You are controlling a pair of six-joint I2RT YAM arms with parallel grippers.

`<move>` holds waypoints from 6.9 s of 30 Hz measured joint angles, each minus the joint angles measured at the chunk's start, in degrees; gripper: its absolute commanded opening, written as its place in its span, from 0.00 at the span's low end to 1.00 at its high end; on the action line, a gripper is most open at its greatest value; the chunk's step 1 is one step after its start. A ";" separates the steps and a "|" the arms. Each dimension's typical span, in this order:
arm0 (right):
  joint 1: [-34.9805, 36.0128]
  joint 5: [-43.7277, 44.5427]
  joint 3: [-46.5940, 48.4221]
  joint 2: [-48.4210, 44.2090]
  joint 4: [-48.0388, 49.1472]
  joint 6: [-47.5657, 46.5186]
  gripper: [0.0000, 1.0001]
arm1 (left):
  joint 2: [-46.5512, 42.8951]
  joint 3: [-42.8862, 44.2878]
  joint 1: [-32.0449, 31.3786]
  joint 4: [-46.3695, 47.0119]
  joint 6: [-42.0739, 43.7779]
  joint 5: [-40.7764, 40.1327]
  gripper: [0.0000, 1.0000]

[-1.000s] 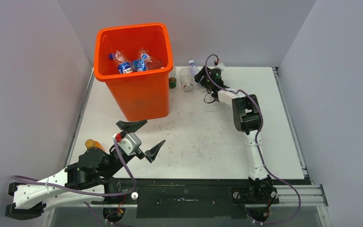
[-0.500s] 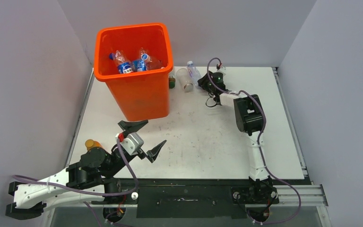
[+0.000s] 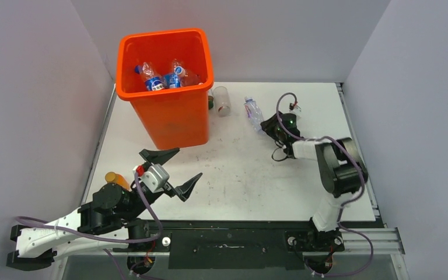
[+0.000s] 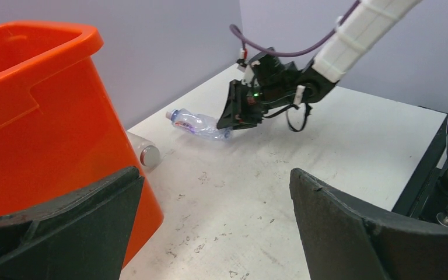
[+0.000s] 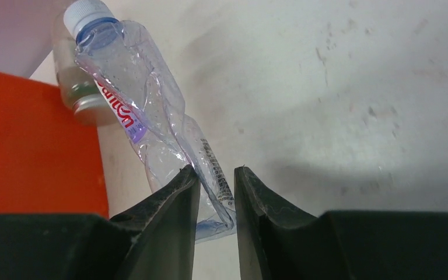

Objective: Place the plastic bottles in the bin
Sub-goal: Pick up the plastic bottle from the corner of the board, then place the plastic bottle in the trash bin.

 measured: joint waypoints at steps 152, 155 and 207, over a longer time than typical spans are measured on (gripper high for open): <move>24.87 -12.24 -20.63 -86.82 -28.52 -22.64 0.90 | 30.69 47.80 18.69 10.51 0.83 8.66 0.00; 24.87 -9.40 -22.53 -87.89 -28.74 -22.21 0.90 | 31.95 50.03 25.86 14.01 4.52 7.76 0.00; 24.87 15.06 -29.99 -89.79 -35.15 -11.02 0.90 | 53.29 44.63 59.04 15.19 -29.73 29.40 0.96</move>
